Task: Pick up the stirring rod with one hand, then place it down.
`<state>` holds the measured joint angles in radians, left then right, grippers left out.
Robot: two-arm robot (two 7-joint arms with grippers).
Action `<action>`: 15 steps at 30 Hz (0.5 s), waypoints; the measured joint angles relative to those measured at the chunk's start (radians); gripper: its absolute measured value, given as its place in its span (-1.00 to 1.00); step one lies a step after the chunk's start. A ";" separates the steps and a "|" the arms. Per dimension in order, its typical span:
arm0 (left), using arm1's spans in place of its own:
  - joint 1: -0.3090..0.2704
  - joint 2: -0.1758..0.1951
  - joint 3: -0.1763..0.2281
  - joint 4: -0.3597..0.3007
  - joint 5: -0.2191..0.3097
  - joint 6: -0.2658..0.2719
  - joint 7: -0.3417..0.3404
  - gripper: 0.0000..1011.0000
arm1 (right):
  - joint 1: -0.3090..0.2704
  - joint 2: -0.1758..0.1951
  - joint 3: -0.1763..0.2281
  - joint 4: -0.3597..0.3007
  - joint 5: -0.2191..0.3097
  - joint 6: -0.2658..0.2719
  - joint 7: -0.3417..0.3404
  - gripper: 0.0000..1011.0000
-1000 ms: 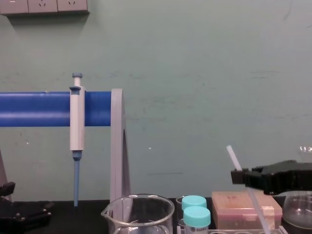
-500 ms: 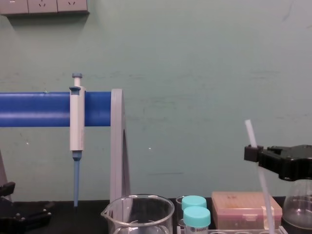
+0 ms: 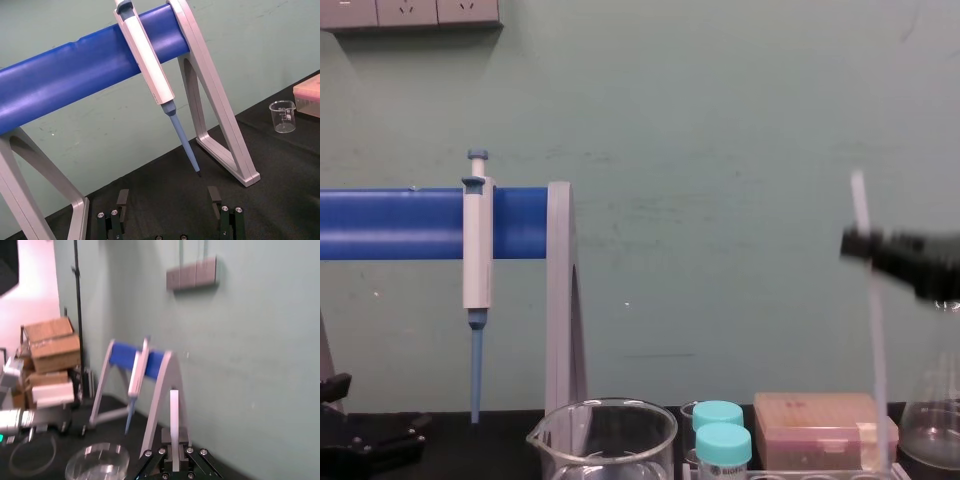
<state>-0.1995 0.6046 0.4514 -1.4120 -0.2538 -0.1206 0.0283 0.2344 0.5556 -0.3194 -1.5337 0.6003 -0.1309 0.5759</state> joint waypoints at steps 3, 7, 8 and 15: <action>0.000 0.000 0.000 0.000 0.000 0.000 0.000 0.98 | 0.033 -0.016 0.023 -0.010 0.016 -0.019 0.009 -0.87; 0.000 0.000 0.000 0.000 0.000 0.000 0.000 0.98 | 0.074 -0.042 0.043 -0.007 0.042 -0.030 0.010 -0.87; 0.000 0.000 0.000 0.000 0.000 0.000 0.000 0.98 | 0.081 -0.047 0.045 -0.005 0.045 -0.031 0.010 -0.87; 0.000 0.000 0.000 0.000 0.000 0.000 0.000 0.98 | 0.141 -0.081 0.053 0.025 0.051 -0.045 0.004 -0.87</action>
<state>-0.1996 0.6047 0.4514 -1.4120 -0.2539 -0.1205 0.0283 0.3749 0.4750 -0.2667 -1.5084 0.6514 -0.1759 0.5797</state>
